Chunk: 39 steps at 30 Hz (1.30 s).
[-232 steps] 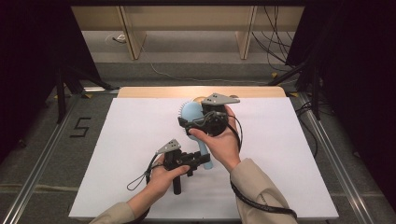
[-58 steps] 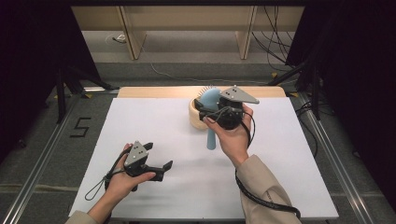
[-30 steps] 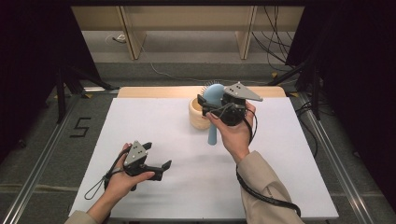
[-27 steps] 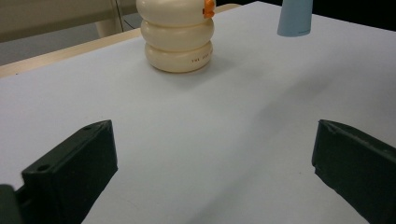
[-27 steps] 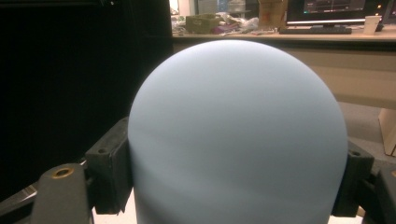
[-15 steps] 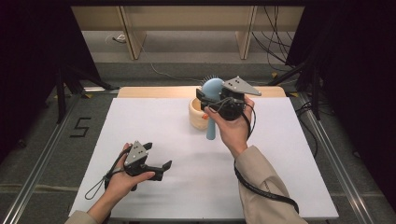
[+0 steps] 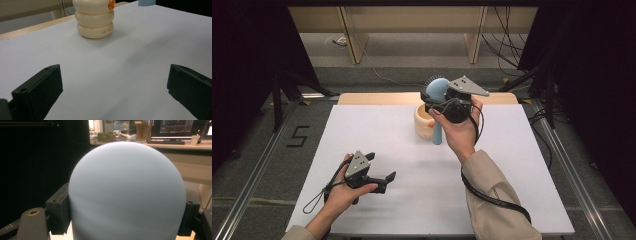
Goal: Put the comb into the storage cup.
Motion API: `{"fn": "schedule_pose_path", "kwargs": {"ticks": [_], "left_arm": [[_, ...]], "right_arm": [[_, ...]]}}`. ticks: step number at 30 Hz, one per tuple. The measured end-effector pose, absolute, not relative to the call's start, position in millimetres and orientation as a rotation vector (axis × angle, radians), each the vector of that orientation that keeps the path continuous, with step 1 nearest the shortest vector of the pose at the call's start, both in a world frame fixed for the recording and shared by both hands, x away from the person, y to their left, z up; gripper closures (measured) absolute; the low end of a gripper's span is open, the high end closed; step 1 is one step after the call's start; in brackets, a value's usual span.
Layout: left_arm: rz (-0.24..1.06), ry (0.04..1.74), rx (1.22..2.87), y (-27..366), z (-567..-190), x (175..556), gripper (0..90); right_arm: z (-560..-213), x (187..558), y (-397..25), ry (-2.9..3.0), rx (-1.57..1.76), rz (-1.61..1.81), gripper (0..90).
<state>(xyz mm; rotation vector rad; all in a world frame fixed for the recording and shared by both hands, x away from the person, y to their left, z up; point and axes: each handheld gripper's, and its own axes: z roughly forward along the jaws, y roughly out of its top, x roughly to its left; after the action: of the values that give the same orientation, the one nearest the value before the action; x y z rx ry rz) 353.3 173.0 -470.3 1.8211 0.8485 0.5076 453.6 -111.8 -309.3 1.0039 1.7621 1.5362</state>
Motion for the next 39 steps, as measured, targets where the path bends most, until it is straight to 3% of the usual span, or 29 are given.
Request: {"fn": "schedule_pose_path", "kwargs": {"ticks": [39], "left_arm": [[0.508, 0.848, 1.819, 173, -471, 354, 0.0]], "right_arm": [[-290, 476, -106, 1.692, 0.997, 1.544, 21.7]]}}
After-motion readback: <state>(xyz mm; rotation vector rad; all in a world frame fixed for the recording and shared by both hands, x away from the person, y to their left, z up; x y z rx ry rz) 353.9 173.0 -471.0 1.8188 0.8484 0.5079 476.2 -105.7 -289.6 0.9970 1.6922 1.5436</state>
